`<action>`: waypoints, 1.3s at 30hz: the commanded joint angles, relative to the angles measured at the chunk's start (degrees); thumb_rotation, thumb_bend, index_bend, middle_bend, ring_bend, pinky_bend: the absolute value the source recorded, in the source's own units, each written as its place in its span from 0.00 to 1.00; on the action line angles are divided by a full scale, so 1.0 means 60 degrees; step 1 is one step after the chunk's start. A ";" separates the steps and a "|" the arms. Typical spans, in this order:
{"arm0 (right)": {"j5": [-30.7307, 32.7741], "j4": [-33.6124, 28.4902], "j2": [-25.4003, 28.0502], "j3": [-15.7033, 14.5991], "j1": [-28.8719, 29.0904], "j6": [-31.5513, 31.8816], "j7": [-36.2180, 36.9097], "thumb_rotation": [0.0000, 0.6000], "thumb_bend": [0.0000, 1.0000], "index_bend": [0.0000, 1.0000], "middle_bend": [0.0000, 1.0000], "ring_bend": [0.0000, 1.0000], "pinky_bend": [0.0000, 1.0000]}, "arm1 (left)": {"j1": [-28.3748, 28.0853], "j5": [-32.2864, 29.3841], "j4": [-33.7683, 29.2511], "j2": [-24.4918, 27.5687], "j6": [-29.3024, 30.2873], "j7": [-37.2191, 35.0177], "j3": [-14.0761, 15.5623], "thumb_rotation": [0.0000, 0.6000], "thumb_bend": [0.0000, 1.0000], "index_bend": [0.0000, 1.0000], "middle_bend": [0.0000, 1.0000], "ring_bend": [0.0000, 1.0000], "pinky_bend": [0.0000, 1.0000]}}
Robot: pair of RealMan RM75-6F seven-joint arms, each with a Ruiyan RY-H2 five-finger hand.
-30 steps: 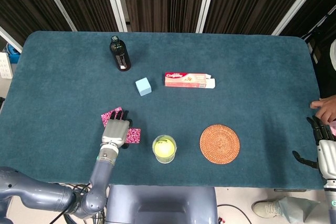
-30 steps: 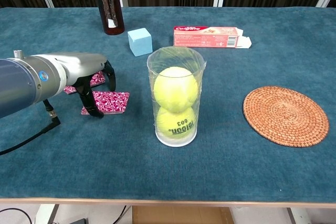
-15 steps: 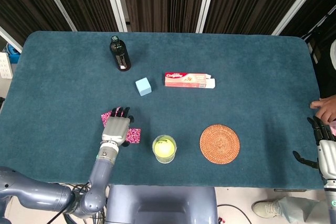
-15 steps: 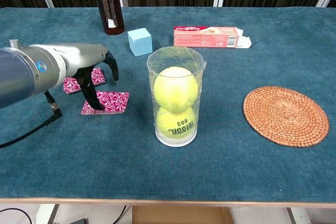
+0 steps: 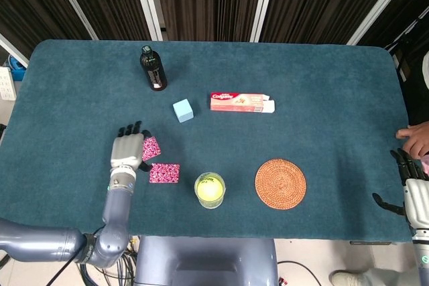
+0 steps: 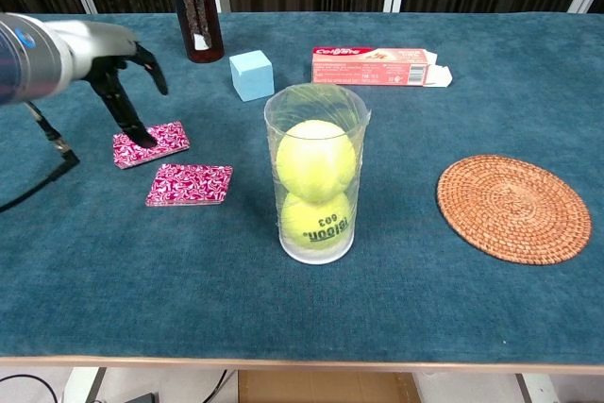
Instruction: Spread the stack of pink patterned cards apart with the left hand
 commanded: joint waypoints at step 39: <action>0.0034 0.0126 0.0045 0.0027 -0.0019 -0.0034 0.0307 1.00 0.17 0.09 0.05 0.16 0.28 | -0.0564 -0.0670 0.2773 -0.1137 -0.0933 0.0196 0.0096 1.00 0.11 0.38 0.08 0.00 0.00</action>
